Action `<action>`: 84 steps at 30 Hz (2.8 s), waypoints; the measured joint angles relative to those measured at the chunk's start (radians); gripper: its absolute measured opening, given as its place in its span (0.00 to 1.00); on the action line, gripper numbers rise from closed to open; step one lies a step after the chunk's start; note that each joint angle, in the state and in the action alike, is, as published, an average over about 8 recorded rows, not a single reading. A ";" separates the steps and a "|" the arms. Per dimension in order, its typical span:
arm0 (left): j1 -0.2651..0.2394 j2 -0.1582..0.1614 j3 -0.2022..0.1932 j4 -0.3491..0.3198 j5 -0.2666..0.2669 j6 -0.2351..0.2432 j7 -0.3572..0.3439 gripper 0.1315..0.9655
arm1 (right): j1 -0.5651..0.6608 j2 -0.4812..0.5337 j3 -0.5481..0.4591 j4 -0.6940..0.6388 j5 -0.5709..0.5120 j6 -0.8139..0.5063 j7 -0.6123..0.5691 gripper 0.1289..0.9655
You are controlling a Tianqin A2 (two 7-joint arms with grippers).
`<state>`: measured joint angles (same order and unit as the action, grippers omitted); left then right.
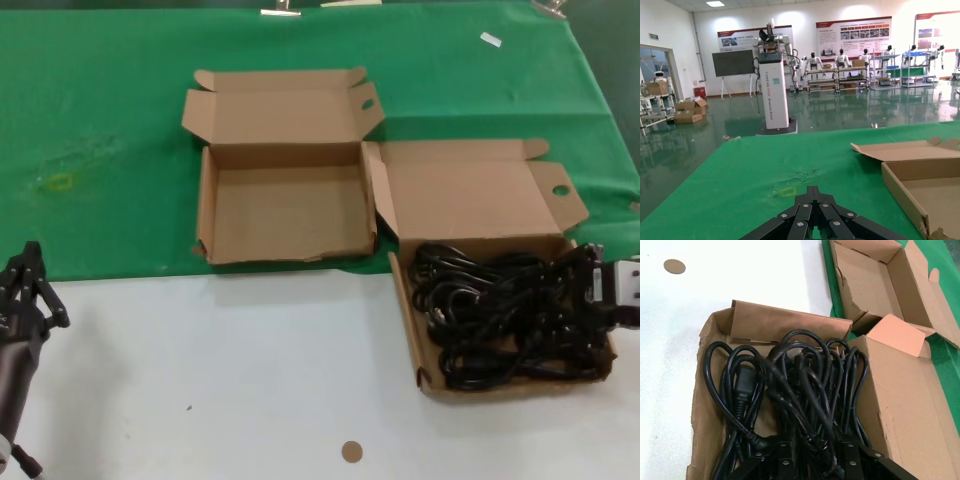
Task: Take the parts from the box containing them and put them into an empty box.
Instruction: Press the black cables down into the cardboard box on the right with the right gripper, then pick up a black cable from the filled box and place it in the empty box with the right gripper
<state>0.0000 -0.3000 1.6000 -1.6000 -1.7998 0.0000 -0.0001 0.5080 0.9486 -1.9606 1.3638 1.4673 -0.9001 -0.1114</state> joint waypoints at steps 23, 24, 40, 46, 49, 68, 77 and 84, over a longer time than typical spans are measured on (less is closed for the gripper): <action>0.000 0.000 0.000 0.000 0.000 0.000 0.000 0.01 | 0.010 0.044 0.049 0.114 -0.017 -0.043 0.074 0.11; 0.000 0.000 0.000 0.000 0.000 0.000 0.000 0.01 | 0.015 0.043 0.051 0.118 -0.017 -0.045 0.077 0.11; 0.000 0.000 0.000 0.000 0.000 0.000 -0.001 0.01 | 0.210 -0.076 0.012 0.127 -0.084 -0.077 0.115 0.11; 0.000 0.000 0.000 0.000 0.000 0.000 -0.001 0.01 | 0.292 -0.156 -0.028 0.115 -0.126 -0.088 0.133 0.11; 0.000 0.000 0.000 0.000 0.000 0.000 -0.001 0.01 | 0.325 -0.200 -0.050 0.100 -0.147 -0.090 0.139 0.11; 0.000 0.000 0.000 0.000 0.000 0.000 0.000 0.01 | 0.502 -0.491 -0.163 -0.191 -0.218 -0.046 0.097 0.11; 0.000 0.000 0.000 0.000 0.000 0.000 0.000 0.01 | 0.563 -0.594 -0.181 -0.391 -0.208 -0.009 0.029 0.11; 0.000 0.000 0.000 0.000 0.000 0.000 0.000 0.01 | 0.611 -0.645 -0.183 -0.532 -0.206 0.037 -0.029 0.11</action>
<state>0.0000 -0.3000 1.6001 -1.6000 -1.7996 0.0000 -0.0005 1.1190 0.3039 -2.1436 0.8315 1.2615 -0.8631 -0.1400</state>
